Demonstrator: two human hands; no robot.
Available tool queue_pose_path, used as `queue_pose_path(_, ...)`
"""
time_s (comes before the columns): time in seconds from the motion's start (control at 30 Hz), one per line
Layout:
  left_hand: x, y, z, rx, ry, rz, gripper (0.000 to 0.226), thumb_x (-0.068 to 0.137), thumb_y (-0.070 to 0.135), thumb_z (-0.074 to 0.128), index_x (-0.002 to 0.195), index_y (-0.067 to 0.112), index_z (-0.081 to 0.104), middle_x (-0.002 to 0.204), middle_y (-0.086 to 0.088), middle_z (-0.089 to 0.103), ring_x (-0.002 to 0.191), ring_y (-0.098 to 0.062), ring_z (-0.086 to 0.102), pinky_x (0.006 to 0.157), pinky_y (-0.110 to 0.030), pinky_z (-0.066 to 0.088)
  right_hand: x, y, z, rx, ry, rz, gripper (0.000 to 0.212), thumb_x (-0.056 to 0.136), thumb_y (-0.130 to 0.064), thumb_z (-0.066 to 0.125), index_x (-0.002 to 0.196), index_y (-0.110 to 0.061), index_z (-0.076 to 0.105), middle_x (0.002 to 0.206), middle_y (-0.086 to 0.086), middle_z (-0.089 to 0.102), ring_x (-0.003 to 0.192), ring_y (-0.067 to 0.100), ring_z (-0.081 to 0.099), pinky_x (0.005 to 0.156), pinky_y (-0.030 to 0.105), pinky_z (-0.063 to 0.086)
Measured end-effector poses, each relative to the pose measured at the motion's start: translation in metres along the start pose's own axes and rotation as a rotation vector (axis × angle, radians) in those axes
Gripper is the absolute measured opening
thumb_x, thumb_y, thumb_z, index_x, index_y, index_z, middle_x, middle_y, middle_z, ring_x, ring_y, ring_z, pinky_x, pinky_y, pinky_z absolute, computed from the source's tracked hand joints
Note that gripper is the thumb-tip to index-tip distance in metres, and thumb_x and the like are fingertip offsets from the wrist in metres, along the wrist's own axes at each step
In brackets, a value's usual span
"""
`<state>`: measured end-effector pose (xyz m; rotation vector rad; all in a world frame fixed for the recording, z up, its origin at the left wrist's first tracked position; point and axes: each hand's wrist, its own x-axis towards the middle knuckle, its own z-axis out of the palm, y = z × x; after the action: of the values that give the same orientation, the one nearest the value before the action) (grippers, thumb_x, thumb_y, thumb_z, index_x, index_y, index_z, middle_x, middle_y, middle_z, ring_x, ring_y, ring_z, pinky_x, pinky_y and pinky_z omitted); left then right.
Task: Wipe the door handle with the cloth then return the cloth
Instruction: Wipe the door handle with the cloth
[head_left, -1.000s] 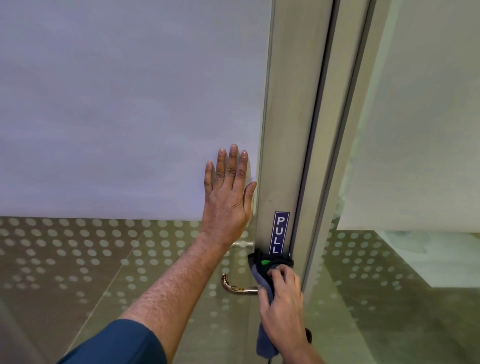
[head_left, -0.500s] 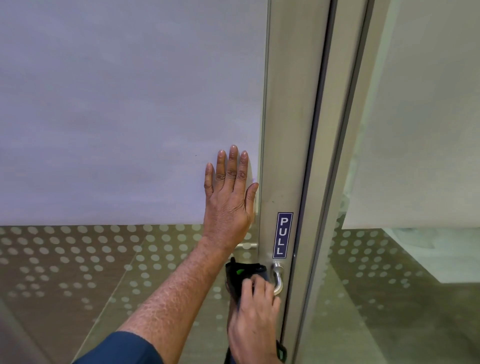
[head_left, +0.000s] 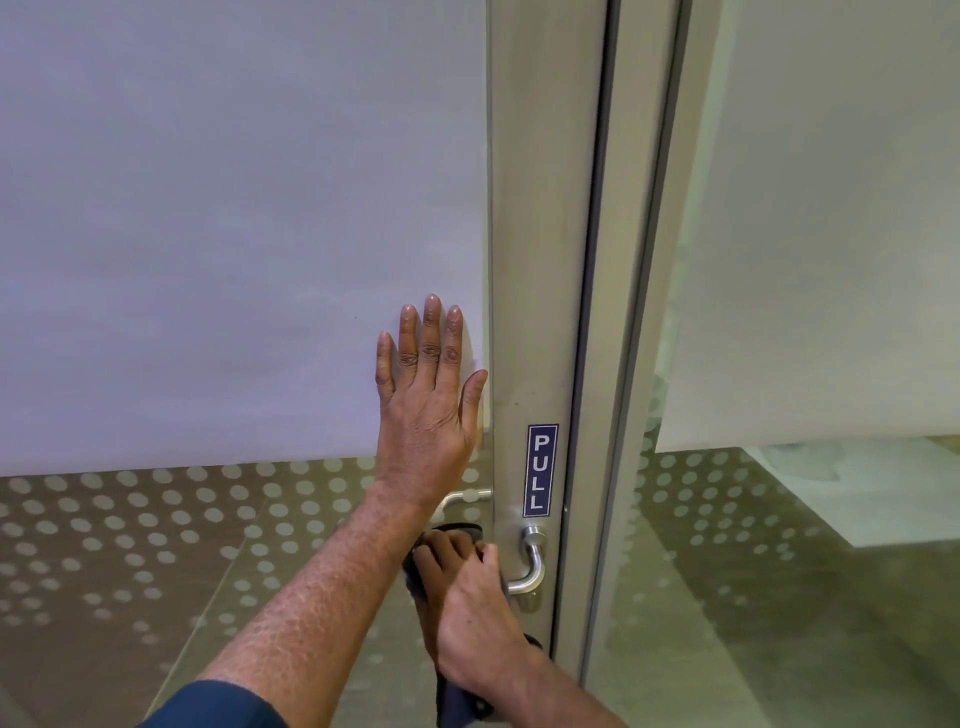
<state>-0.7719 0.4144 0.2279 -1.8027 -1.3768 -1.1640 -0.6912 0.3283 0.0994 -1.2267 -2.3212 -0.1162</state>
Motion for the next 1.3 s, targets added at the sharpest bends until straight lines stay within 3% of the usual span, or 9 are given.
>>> queue_pose_path(0.1, 0.0, 0.0, 0.0, -0.003, 0.006, 0.002, 0.065, 0.11, 0.034, 0.036, 0.165, 0.014, 0.008, 0.175, -0.01, 0.005, 0.161, -0.024, -0.006, 0.131, -0.046, -0.006, -0.001, 0.007, -0.007, -0.065, -0.128, -0.171, 0.046, 0.081, -0.017, 0.065, 0.125, -0.014, 0.049, 0.127, 0.004, 0.053, 0.118, 0.026, 0.046, 0.093, 0.05, 0.041)
queue_pose_path(0.27, 0.0, -0.002, 0.0, 0.02, 0.003, 0.005, 0.065, 0.11, 0.035, 0.035, 0.165, 0.015, 0.007, 0.175, -0.007, 0.002, 0.16, -0.021, -0.01, 0.131, -0.046, -0.006, -0.022, 0.014, 0.005, -0.067, -0.26, -0.297, 0.028, 0.096, -0.01, 0.053, 0.123, -0.013, 0.06, 0.138, 0.007, 0.057, 0.147, 0.027, 0.029, 0.117, 0.059, 0.021)
queue_pose_path(0.4, 0.0, -0.001, 0.001, 0.027, -0.003, 0.003, 0.064, 0.11, 0.036, 0.032, 0.165, 0.014, 0.007, 0.175, -0.01, 0.004, 0.16, -0.022, -0.01, 0.131, -0.047, -0.005, -0.034, 0.038, 0.003, 0.107, -0.333, -0.358, 0.03, 0.1, -0.009, 0.042, 0.125, -0.013, 0.058, 0.15, 0.003, 0.049, 0.152, 0.005, 0.014, 0.123, 0.039, 0.0)
queue_pose_path(0.5, 0.0, -0.001, 0.0, 0.031, -0.005, 0.001, 0.064, 0.11, 0.036, 0.032, 0.165, 0.013, 0.009, 0.175, -0.012, 0.006, 0.161, -0.025, -0.006, 0.131, -0.047, -0.004, -0.05, 0.059, -0.014, 0.258, -0.371, -0.354, 0.037, 0.091, 0.006, 0.059, 0.128, 0.006, 0.061, 0.145, 0.02, 0.055, 0.143, 0.008, 0.033, 0.121, 0.033, 0.007)
queue_pose_path(0.63, 0.001, 0.002, -0.001, 0.012, 0.004, 0.0, 0.063, 0.11, 0.036, 0.032, 0.165, 0.012, 0.013, 0.174, -0.012, 0.01, 0.162, -0.03, 0.002, 0.131, -0.048, -0.003, -0.062, 0.079, -0.035, 0.309, -0.161, -0.222, 0.039, 0.083, 0.008, 0.054, 0.112, -0.012, 0.071, 0.142, -0.002, 0.062, 0.147, 0.008, 0.035, 0.114, 0.032, 0.021)
queue_pose_path(0.73, 0.001, 0.002, -0.001, -0.001, 0.0, -0.007, 0.063, 0.11, 0.035, 0.035, 0.165, 0.012, 0.013, 0.174, -0.012, 0.011, 0.162, -0.03, 0.003, 0.131, -0.049, -0.002, -0.055, 0.075, -0.041, 0.426, -0.112, 0.023, 0.045, 0.093, -0.001, 0.047, 0.127, -0.029, 0.054, 0.143, -0.017, 0.055, 0.14, -0.002, 0.034, 0.115, 0.023, 0.027)
queue_pose_path(0.93, 0.001, 0.001, -0.002, 0.002, -0.015, -0.006, 0.063, 0.11, 0.037, 0.033, 0.164, 0.012, 0.012, 0.174, -0.013, 0.01, 0.161, -0.032, 0.005, 0.131, -0.051, -0.001, -0.006, 0.04, -0.029, 0.261, -0.218, 0.276, 0.01, 0.095, -0.016, 0.041, 0.096, -0.026, 0.039, 0.102, 0.01, 0.068, 0.09, 0.032, 0.055, 0.078, 0.038, 0.037)
queue_pose_path(1.07, 0.001, 0.003, -0.003, 0.006, -0.017, -0.007, 0.063, 0.11, 0.037, 0.033, 0.164, 0.011, 0.012, 0.174, -0.013, 0.01, 0.161, -0.032, 0.005, 0.131, -0.052, 0.001, 0.021, 0.026, -0.024, 0.263, -0.308, 0.435, 0.017, 0.093, -0.022, 0.051, 0.103, -0.016, 0.063, 0.098, 0.01, 0.073, 0.086, 0.033, 0.06, 0.088, 0.041, 0.049)
queue_pose_path(1.3, 0.001, 0.003, -0.004, 0.017, -0.025, -0.011, 0.066, 0.11, 0.036, 0.036, 0.165, 0.012, 0.011, 0.175, -0.012, 0.007, 0.162, -0.031, 0.003, 0.131, -0.049, -0.003, -0.016, 0.031, -0.027, 0.238, -0.143, 0.164, 0.017, 0.093, -0.011, 0.039, 0.098, -0.024, 0.05, 0.095, -0.003, 0.056, 0.088, 0.019, 0.047, 0.098, 0.038, 0.04)
